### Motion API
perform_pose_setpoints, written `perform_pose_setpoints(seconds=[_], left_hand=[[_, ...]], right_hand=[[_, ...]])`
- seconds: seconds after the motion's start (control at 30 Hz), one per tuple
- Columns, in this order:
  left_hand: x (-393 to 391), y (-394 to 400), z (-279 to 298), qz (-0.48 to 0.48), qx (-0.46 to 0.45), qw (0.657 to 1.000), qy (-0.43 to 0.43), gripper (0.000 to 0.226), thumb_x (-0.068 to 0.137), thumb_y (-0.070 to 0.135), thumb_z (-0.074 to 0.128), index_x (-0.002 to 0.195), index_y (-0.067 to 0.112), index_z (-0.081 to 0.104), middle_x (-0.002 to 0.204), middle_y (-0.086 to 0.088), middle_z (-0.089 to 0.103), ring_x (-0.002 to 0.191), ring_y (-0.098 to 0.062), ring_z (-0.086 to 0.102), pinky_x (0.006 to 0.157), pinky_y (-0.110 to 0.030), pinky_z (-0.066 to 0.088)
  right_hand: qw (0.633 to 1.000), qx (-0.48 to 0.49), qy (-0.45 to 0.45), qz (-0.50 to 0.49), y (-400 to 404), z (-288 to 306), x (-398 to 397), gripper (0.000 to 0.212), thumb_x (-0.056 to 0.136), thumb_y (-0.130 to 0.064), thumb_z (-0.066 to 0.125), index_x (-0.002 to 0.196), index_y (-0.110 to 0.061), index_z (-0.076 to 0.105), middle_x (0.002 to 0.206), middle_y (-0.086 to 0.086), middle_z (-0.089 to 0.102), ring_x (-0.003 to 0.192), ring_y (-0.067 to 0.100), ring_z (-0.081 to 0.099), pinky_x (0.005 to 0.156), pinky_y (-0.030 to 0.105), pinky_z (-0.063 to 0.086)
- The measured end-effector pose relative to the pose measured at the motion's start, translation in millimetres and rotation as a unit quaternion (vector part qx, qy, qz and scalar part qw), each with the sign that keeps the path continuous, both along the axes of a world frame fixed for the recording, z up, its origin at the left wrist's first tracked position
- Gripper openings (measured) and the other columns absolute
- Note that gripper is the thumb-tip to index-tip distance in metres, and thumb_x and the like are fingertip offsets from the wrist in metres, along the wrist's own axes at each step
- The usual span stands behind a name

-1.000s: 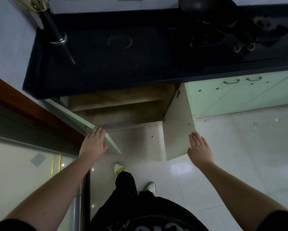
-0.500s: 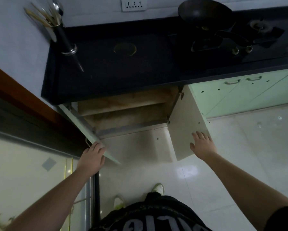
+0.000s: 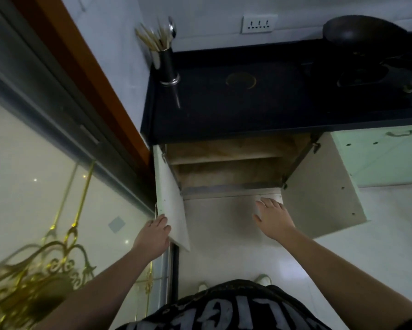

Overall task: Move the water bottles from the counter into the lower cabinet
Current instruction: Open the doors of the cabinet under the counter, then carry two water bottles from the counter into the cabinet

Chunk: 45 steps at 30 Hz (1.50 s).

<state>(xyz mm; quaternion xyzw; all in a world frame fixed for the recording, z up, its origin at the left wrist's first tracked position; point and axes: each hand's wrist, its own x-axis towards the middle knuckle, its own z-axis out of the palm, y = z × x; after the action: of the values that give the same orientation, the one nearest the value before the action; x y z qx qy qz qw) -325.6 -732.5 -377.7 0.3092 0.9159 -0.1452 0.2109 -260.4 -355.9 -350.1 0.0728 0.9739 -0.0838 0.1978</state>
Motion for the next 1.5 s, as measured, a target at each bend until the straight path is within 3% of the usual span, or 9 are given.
perform_pose_setpoints(seconds=[0.07, 0.2, 0.3, 0.43, 0.63, 0.8, 1.0, 1.2, 1.5], left_hand=[[0, -9, 9, 0.009, -0.019, 1.000, 0.004, 0.037, 0.082, 0.032, 0.049, 0.104, 0.010, 0.069, 0.119, -0.014, 0.065, 0.125, -0.029, 0.055, 0.092, -0.040, 0.051], [-3, -22, 12, 0.015, -0.095, 0.995, 0.017, 0.042, 0.099, 0.029, 0.036, 0.135, 0.010, 0.047, 0.144, -0.015, 0.042, 0.143, -0.029, 0.028, 0.109, -0.040, 0.030], [-12, -27, 14, 0.012, -0.147, 0.989, 0.016, 0.039, 0.100, 0.026, 0.034, 0.136, 0.013, 0.044, 0.141, -0.010, 0.048, 0.138, -0.026, 0.033, 0.105, -0.040, 0.030], [-25, -9, 21, 0.017, -0.144, 0.989, 0.003, 0.039, 0.100, 0.028, 0.033, 0.134, 0.016, 0.046, 0.132, -0.008, 0.054, 0.121, -0.024, 0.049, 0.097, -0.037, 0.034], [-44, 48, 44, 0.027, -0.065, 0.997, 0.012, 0.041, 0.100, 0.038, 0.031, 0.133, 0.018, 0.046, 0.128, -0.008, 0.055, 0.113, -0.026, 0.054, 0.093, -0.040, 0.040], [-49, 110, 72, 0.031, 0.087, 0.996, 0.001, 0.034, 0.100, 0.038, 0.035, 0.126, 0.021, 0.049, 0.124, -0.006, 0.060, 0.109, -0.026, 0.058, 0.088, -0.038, 0.042], [-33, 195, 102, -0.064, 0.195, 0.979, 0.022, 0.045, 0.100, 0.043, 0.036, 0.141, 0.024, 0.042, 0.134, -0.001, 0.056, 0.119, -0.020, 0.056, 0.095, -0.036, 0.045], [-7, 296, 119, -0.141, 0.244, 0.959, 0.013, 0.046, 0.101, 0.047, 0.032, 0.141, 0.027, 0.043, 0.139, 0.003, 0.054, 0.127, -0.014, 0.050, 0.103, -0.035, 0.039], [47, 453, 141, -0.251, 0.251, 0.935, -0.004, 0.050, 0.102, 0.046, 0.030, 0.144, 0.022, 0.042, 0.143, 0.000, 0.049, 0.132, -0.017, 0.043, 0.108, -0.039, 0.037]], right_hand=[[1.000, 0.001, 0.007, 0.009, -15, 3, -5, 0.055, 0.100, -0.048, 0.032, 0.148, -0.020, 0.031, 0.154, 0.005, 0.034, 0.143, 0.024, 0.029, 0.117, 0.040, 0.024], [1.000, -0.003, 0.017, 0.002, -34, 12, -10, 0.055, 0.100, -0.049, 0.030, 0.148, -0.022, 0.032, 0.152, 0.003, 0.038, 0.139, 0.024, 0.034, 0.115, 0.040, 0.028], [0.999, -0.008, 0.031, -0.010, -40, 19, -10, 0.055, 0.100, -0.050, 0.030, 0.146, -0.021, 0.034, 0.150, 0.004, 0.041, 0.138, 0.025, 0.038, 0.115, 0.040, 0.030], [0.998, -0.012, 0.045, -0.030, -36, 34, -7, 0.054, 0.099, -0.051, 0.030, 0.143, -0.022, 0.037, 0.146, 0.004, 0.046, 0.134, 0.025, 0.043, 0.112, 0.040, 0.033], [0.995, -0.009, 0.077, -0.070, -23, 62, 14, 0.053, 0.100, -0.049, 0.031, 0.145, -0.022, 0.036, 0.148, 0.003, 0.044, 0.136, 0.023, 0.041, 0.114, 0.039, 0.031], [0.986, 0.009, 0.124, -0.113, -4, 83, 43, 0.053, 0.101, -0.047, 0.033, 0.147, -0.022, 0.035, 0.150, 0.001, 0.042, 0.140, 0.020, 0.034, 0.117, 0.036, 0.020], [0.970, 0.039, 0.152, -0.185, 34, 95, 87, 0.054, 0.099, -0.047, 0.036, 0.145, -0.019, 0.038, 0.149, 0.002, 0.043, 0.140, 0.023, 0.034, 0.117, 0.039, 0.020], [0.939, 0.039, 0.211, -0.270, 87, 102, 136, 0.057, 0.092, -0.050, 0.031, 0.127, -0.015, 0.059, 0.127, 0.005, 0.063, 0.121, 0.028, 0.056, 0.104, 0.043, 0.042], [0.903, 0.070, 0.205, -0.371, 195, 104, 211, 0.054, 0.090, -0.049, 0.034, 0.121, -0.015, 0.063, 0.121, 0.006, 0.066, 0.116, 0.028, 0.059, 0.099, 0.043, 0.045]])
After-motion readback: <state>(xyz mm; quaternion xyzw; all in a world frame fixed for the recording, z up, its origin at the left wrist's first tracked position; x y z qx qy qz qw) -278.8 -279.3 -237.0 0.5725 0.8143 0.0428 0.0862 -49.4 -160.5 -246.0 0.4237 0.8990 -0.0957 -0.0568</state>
